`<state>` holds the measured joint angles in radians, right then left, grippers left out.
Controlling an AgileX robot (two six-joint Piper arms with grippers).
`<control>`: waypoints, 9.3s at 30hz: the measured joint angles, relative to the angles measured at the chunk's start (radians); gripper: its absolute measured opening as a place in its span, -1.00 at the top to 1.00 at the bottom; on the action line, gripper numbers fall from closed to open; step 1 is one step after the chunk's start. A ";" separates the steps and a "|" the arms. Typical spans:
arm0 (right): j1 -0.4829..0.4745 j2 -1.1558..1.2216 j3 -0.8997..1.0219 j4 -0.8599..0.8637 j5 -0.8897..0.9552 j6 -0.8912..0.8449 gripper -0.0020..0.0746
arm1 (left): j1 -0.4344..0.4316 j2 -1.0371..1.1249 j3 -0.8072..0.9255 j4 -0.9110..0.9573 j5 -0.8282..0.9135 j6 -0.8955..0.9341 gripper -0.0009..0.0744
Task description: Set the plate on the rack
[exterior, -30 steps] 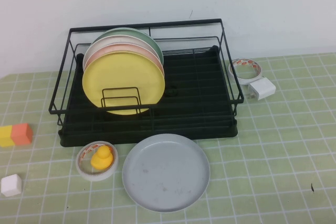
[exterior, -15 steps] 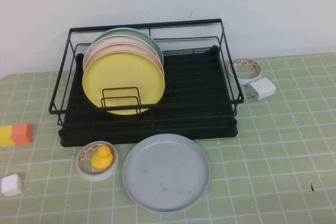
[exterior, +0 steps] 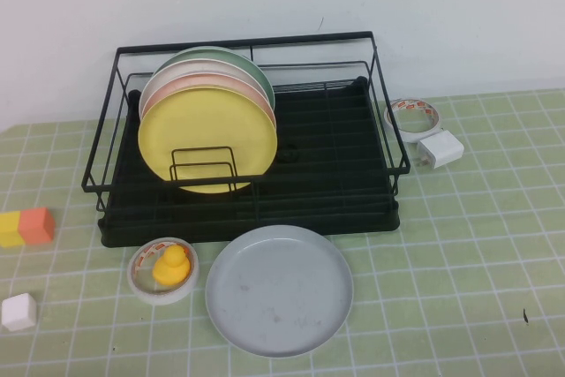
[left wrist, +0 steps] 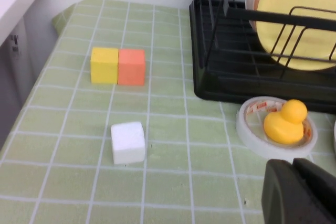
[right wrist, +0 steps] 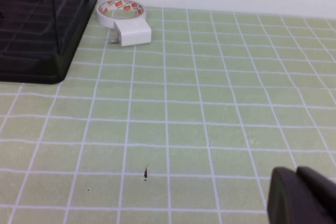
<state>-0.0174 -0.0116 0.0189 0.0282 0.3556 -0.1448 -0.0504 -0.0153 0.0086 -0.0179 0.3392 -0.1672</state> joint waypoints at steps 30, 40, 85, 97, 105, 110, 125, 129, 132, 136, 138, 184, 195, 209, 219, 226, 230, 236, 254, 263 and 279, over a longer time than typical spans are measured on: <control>0.000 0.000 -0.039 -0.004 -0.578 0.079 0.95 | 0.000 0.006 -0.153 -0.065 -0.481 -0.046 0.98; 0.000 0.258 -0.386 -0.002 0.108 0.020 0.95 | 0.000 0.373 -0.541 -0.027 0.066 -0.048 0.98; 0.430 2.064 -1.238 0.743 0.251 -0.568 0.06 | -0.001 0.769 -0.539 -0.243 0.305 -0.043 0.98; 0.432 2.179 -1.269 0.839 0.231 -0.569 0.13 | -0.001 0.769 -0.539 -0.290 0.301 -0.038 0.98; 0.436 2.202 -1.278 0.895 0.233 -0.575 0.76 | -0.001 0.769 -0.539 -0.294 0.301 -0.036 0.98; 0.440 2.210 -1.291 0.897 0.261 -0.577 0.91 | -0.001 0.769 -0.539 -0.303 0.318 -0.019 0.98; 0.622 1.885 -1.308 0.895 0.358 -0.670 0.92 | -0.001 0.797 -0.539 -0.805 0.390 0.486 -0.27; 0.657 1.835 -1.308 0.932 0.347 -0.708 0.92 | -0.001 0.846 -0.539 -0.805 0.370 0.494 -0.46; 0.659 1.818 -1.308 1.017 0.351 -0.798 0.92 | -0.001 0.887 -0.539 -0.827 0.369 0.506 -0.35; 0.659 1.813 -1.308 1.096 0.330 -0.917 0.91 | -0.001 0.918 -0.539 -0.879 0.387 0.568 0.23; 0.655 1.813 -1.303 1.103 0.309 -0.985 0.91 | -0.001 0.918 -0.539 -0.911 0.401 0.627 0.53; 0.659 1.413 -1.469 0.212 0.808 -0.449 0.93 | -0.001 1.558 -0.974 -1.678 0.241 2.926 0.62; 0.659 1.413 -1.469 0.207 0.808 -0.442 0.93 | -0.002 1.669 -0.999 -1.678 0.273 3.081 0.62; 0.659 1.413 -1.469 0.199 0.806 -0.442 0.93 | -0.003 1.725 -1.066 -1.633 0.284 3.106 0.62; 0.659 1.413 -1.469 0.179 0.806 -0.442 0.93 | -0.003 1.687 -1.120 -1.668 0.322 3.052 0.63; 0.659 1.413 -1.469 0.178 0.805 -0.442 0.93 | -0.003 1.723 -1.120 -1.670 0.306 3.048 0.63; 0.659 1.413 -1.469 0.177 0.805 -0.442 0.93 | -0.003 1.752 -1.120 -1.672 0.297 3.048 0.63; 0.659 1.413 -1.469 0.177 0.805 -0.440 0.93 | -0.003 1.798 -1.120 -1.672 0.261 3.055 0.63; 0.659 1.413 -1.469 0.174 0.806 -0.412 0.93 | -0.003 1.750 -1.124 -1.678 0.295 2.954 -0.10; 0.659 1.389 -1.468 -0.003 0.870 -0.328 0.93 | -0.003 1.507 -1.124 -1.678 0.046 2.569 0.72; 0.659 1.115 -1.461 -0.258 0.841 -0.141 0.93 | -0.001 1.017 -0.784 -1.730 -0.550 1.933 0.98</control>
<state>0.6416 1.1033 -1.4420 -0.2299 1.1970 -0.2859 -0.0515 1.0017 -0.7753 -1.7479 -0.2111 1.7656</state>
